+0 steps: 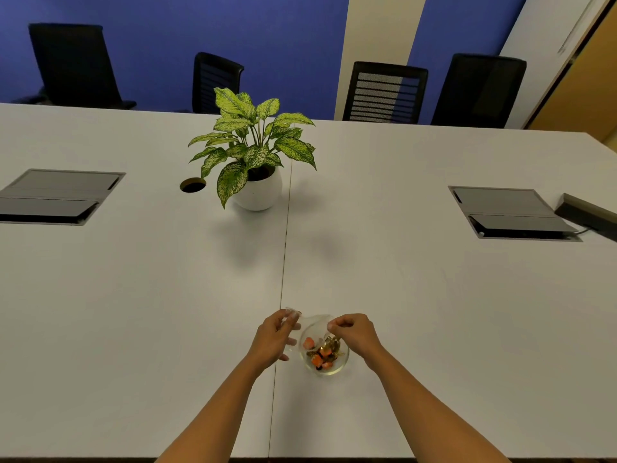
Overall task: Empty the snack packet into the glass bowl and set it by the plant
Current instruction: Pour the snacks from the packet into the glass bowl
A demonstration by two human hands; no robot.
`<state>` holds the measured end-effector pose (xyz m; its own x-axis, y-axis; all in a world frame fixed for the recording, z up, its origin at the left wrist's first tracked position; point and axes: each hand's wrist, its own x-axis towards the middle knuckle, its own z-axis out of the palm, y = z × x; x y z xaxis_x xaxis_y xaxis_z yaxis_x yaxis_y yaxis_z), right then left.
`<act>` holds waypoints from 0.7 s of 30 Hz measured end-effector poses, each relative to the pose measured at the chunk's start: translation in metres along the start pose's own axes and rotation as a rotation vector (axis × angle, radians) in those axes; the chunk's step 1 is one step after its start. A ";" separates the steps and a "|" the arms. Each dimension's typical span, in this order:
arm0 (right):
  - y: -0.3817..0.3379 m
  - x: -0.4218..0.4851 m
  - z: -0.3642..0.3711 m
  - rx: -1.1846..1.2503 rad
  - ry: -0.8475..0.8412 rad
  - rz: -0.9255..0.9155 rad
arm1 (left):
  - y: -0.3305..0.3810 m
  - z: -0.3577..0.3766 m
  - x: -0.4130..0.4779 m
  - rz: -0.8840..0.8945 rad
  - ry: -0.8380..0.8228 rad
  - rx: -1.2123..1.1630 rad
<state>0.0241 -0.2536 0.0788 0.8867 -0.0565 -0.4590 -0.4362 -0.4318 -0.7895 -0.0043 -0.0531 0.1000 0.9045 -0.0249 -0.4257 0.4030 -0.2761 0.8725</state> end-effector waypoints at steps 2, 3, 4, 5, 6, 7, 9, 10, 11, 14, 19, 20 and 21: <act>-0.001 0.000 -0.002 0.005 0.010 0.002 | 0.000 0.000 0.000 0.002 -0.003 -0.002; -0.001 0.000 -0.002 0.001 0.008 0.004 | 0.000 0.000 -0.001 0.003 -0.004 -0.001; -0.001 -0.001 -0.003 -0.001 0.004 0.006 | 0.000 0.001 -0.001 0.003 -0.004 0.001; -0.001 -0.001 -0.003 0.001 0.000 0.007 | -0.001 0.001 -0.001 0.004 -0.003 0.002; -0.001 -0.001 -0.004 0.002 -0.002 0.008 | -0.001 0.001 -0.001 0.006 -0.001 0.005; -0.001 -0.001 -0.004 -0.001 -0.006 0.010 | -0.001 0.001 -0.001 0.010 -0.001 0.013; -0.002 -0.002 -0.005 0.002 -0.014 0.009 | -0.001 0.001 -0.002 0.018 0.000 0.031; -0.002 -0.002 -0.005 0.014 -0.014 0.006 | -0.001 0.001 -0.001 0.024 0.002 0.038; -0.002 -0.002 -0.006 0.018 -0.017 0.004 | -0.001 0.001 -0.001 0.031 0.005 0.048; -0.001 -0.003 -0.008 -0.001 -0.084 0.012 | -0.002 0.000 -0.002 0.057 0.012 0.091; -0.002 -0.003 -0.017 0.001 -0.122 0.002 | -0.002 -0.002 -0.002 0.109 0.018 0.158; -0.002 -0.003 -0.018 0.005 -0.124 0.001 | -0.002 -0.002 -0.002 0.119 0.021 0.167; -0.002 -0.003 -0.018 0.019 -0.119 0.000 | -0.002 -0.001 -0.002 0.128 0.027 0.176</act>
<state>0.0249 -0.2685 0.0894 0.8627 0.0511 -0.5032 -0.4400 -0.4147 -0.7965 -0.0062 -0.0511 0.0996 0.9512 -0.0452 -0.3054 0.2562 -0.4360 0.8627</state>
